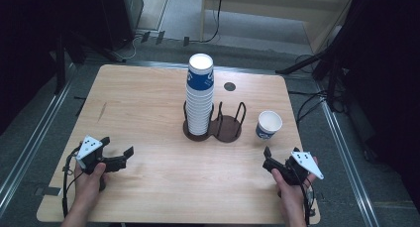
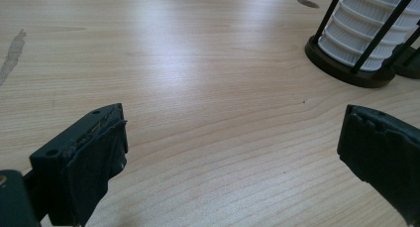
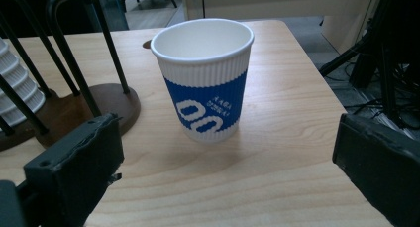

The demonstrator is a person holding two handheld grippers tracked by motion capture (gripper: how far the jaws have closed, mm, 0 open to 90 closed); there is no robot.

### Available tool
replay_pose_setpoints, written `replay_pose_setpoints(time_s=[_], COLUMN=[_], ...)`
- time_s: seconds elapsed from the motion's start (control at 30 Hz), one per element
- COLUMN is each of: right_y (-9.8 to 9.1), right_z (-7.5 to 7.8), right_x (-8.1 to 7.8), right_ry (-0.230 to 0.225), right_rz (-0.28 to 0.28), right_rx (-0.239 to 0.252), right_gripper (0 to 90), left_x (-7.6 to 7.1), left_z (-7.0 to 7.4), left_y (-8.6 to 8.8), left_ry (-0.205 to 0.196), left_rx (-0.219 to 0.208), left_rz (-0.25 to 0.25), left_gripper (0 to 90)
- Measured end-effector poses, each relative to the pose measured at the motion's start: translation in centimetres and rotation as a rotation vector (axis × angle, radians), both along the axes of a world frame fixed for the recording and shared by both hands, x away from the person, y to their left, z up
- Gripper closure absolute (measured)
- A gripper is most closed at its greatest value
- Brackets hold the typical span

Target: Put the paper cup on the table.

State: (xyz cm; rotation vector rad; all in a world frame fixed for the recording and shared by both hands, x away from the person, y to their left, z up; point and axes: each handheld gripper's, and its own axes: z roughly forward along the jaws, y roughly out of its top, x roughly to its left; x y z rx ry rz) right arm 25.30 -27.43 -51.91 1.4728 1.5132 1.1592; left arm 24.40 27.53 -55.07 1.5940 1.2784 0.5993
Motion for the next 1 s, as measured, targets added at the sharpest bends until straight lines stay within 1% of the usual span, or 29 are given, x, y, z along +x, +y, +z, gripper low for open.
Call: replay_pose_setpoints(time_s=[0.27,0.33,0.5,0.7,0.83,0.9,0.93,1.0], right_y=[-0.8,-1.1,-2.0,-3.2,-4.0,-4.3,-4.4,-4.3], right_z=[-0.9,-1.1,-1.6,-1.8,-2.1,-2.0,-2.0,-2.0], right_x=[-0.9,-1.1,-1.8,-2.8,-3.4,-3.7,-3.8,-4.0], right_ry=[0.016,0.017,0.022,0.023,0.023,0.021,0.013,0.010], right_rz=[-0.014,-0.015,-0.024,-0.045,-0.058,-0.065,-0.068,-0.068], right_rx=[-0.001,-0.016,-0.032,-0.022,-0.042,-0.016,-0.004,-0.006], right_gripper=[0.0,0.0,0.0,0.0,0.0,0.0,0.0,0.0], left_x=[0.0,0.0,0.0,-0.1,0.0,0.0,0.0,0.0], left_z=[0.0,0.0,0.0,0.0,0.0,0.0,0.0,0.0], left_y=[0.0,0.0,0.0,0.0,0.0,0.0,0.0,0.0], left_ry=[-0.001,-0.002,-0.002,-0.001,0.000,-0.001,0.000,0.001], left_rx=[-0.002,-0.002,-0.001,-0.002,0.000,-0.003,-0.003,-0.001], left_rz=[0.000,0.001,0.002,0.003,0.002,0.004,0.005,0.004], left_gripper=[0.0,0.0,0.0,0.0,0.0,0.0,0.0,0.0])
